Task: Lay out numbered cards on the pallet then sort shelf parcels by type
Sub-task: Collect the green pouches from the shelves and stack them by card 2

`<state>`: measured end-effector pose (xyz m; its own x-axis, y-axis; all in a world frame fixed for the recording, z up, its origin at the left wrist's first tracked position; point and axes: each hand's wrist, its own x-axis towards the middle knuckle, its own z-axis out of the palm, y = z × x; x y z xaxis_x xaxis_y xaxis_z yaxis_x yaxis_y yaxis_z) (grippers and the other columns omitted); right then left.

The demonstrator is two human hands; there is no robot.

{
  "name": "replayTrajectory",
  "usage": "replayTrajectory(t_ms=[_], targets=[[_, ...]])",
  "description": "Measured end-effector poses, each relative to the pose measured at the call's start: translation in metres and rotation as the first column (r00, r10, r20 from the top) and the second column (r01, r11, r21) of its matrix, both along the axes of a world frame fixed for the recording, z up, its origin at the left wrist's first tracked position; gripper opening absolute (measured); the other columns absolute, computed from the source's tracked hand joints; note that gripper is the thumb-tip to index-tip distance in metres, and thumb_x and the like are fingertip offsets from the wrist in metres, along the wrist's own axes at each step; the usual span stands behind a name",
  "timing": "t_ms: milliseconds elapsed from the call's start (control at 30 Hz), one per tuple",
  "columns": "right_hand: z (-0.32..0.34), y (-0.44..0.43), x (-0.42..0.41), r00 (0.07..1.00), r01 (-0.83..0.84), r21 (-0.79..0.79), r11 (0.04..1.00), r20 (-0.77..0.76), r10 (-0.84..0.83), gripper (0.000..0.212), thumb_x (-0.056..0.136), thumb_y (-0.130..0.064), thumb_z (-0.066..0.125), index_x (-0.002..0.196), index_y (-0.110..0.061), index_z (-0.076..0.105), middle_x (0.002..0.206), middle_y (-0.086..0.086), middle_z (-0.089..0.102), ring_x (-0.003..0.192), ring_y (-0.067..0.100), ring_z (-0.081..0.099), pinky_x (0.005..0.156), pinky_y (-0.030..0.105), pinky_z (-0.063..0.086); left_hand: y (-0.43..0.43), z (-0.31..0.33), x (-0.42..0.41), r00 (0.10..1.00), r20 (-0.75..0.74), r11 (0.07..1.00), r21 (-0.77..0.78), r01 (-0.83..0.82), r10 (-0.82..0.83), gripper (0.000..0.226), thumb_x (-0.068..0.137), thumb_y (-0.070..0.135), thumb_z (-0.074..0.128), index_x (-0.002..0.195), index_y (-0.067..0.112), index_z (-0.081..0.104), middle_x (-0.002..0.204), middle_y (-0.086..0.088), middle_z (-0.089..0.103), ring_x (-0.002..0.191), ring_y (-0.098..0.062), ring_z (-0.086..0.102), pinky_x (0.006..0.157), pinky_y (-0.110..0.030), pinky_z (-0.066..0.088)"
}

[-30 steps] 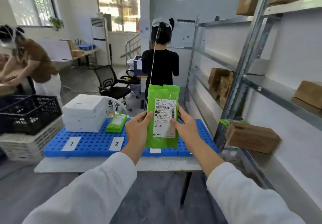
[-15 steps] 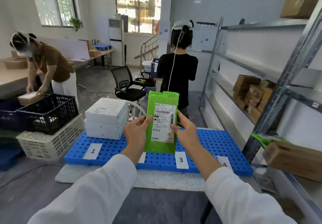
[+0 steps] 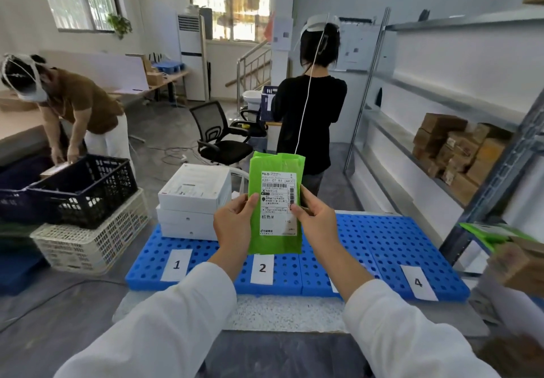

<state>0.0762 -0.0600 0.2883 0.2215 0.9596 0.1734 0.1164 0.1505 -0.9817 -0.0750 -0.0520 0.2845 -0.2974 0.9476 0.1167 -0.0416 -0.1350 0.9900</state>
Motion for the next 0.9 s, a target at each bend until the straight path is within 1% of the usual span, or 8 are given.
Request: replayTrajectory(t_ms=[133,233,300,367,467,600,800,900], targets=[[-0.006,0.021,0.000,0.999,0.037,-0.026,0.999,-0.037,-0.038,0.048,0.094,-0.004,0.058,0.136,-0.025,0.053,0.108,-0.018,0.067,0.099,-0.001,0.064,0.079,0.016,0.055,0.021,-0.002,-0.002,0.999,-0.014,0.999,0.000,0.039,-0.039,0.007,0.088,0.034,0.068,0.086,0.034,0.074,0.082,0.005,0.076,0.081,-0.018,0.072,0.076,-0.038,0.060],[-0.012,0.043,0.005,0.995,0.063,-0.045,0.997,-0.071,-0.066,0.046,0.094,-0.003,0.057,0.134,-0.024,0.055,0.112,-0.016,0.067,0.099,-0.004,0.063,0.087,0.019,0.054,0.042,-0.003,0.003,0.997,-0.021,0.997,-0.016,0.072,-0.072,0.012,0.089,0.024,0.066,0.088,0.031,0.076,0.080,0.007,0.075,0.079,-0.014,0.071,0.072,-0.031,0.060],[-0.014,0.059,0.008,0.994,0.063,-0.046,0.997,-0.089,-0.067,0.045,0.094,-0.002,0.057,0.134,-0.022,0.056,0.114,-0.015,0.066,0.096,-0.006,0.062,0.084,0.015,0.053,0.057,-0.004,0.006,0.995,-0.024,0.995,-0.023,0.101,-0.101,0.022,0.089,0.017,0.064,0.087,0.036,0.074,0.078,0.011,0.075,0.076,-0.010,0.071,0.069,-0.028,0.059],[-0.016,0.078,0.012,0.995,0.047,-0.040,0.998,-0.089,-0.050,0.045,0.093,-0.003,0.058,0.134,-0.022,0.056,0.115,-0.014,0.066,0.096,-0.007,0.061,0.083,0.014,0.053,0.077,-0.005,0.008,0.993,-0.049,0.994,-0.023,0.106,-0.107,0.020,0.091,0.016,0.063,0.097,0.032,0.074,0.074,0.017,0.073,0.075,-0.006,0.070,0.069,-0.026,0.059],[-0.017,0.110,0.018,0.996,0.010,-0.053,0.999,-0.088,-0.015,0.045,0.092,-0.005,0.060,0.134,-0.023,0.056,0.110,-0.019,0.066,0.096,-0.005,0.064,0.087,0.021,0.054,0.106,-0.010,0.011,0.994,-0.076,0.997,-0.036,0.071,-0.074,0.018,0.093,0.018,0.062,0.100,0.030,0.074,0.073,0.021,0.072,0.079,-0.009,0.070,0.075,-0.032,0.059],[-0.020,0.157,0.030,0.997,-0.035,-0.054,0.998,-0.076,0.031,0.045,0.092,-0.005,0.061,0.134,-0.021,0.056,0.110,-0.017,0.067,0.098,-0.002,0.065,0.087,0.023,0.054,0.147,-0.018,0.020,0.994,-0.104,0.999,-0.051,0.016,-0.021,0.017,0.092,0.023,0.064,0.106,0.023,0.074,0.086,0.012,0.075,0.087,-0.014,0.071,0.083,-0.042,0.058],[-0.037,0.217,0.049,0.996,-0.059,-0.078,0.995,-0.076,0.053,0.045,0.092,-0.005,0.061,0.134,-0.019,0.056,0.119,-0.008,0.067,0.101,0.002,0.065,0.091,0.027,0.054,0.199,-0.028,0.040,0.988,-0.152,0.998,-0.068,-0.016,0.006,0.020,0.092,0.023,0.063,0.088,0.040,0.073,0.084,0.009,0.075,0.087,-0.019,0.072,0.081,-0.045,0.058],[-0.046,0.245,0.057,0.993,-0.089,-0.107,0.990,-0.085,0.080,0.045,0.092,-0.005,0.060,0.134,-0.019,0.055,0.121,-0.007,0.067,0.099,0.000,0.065,0.087,0.023,0.054,0.226,-0.040,0.049,0.987,-0.159,0.995,-0.094,-0.042,0.026,0.017,0.092,0.023,0.063,0.097,0.034,0.075,0.086,0.009,0.075,0.088,-0.018,0.072,0.081,-0.044,0.059]])
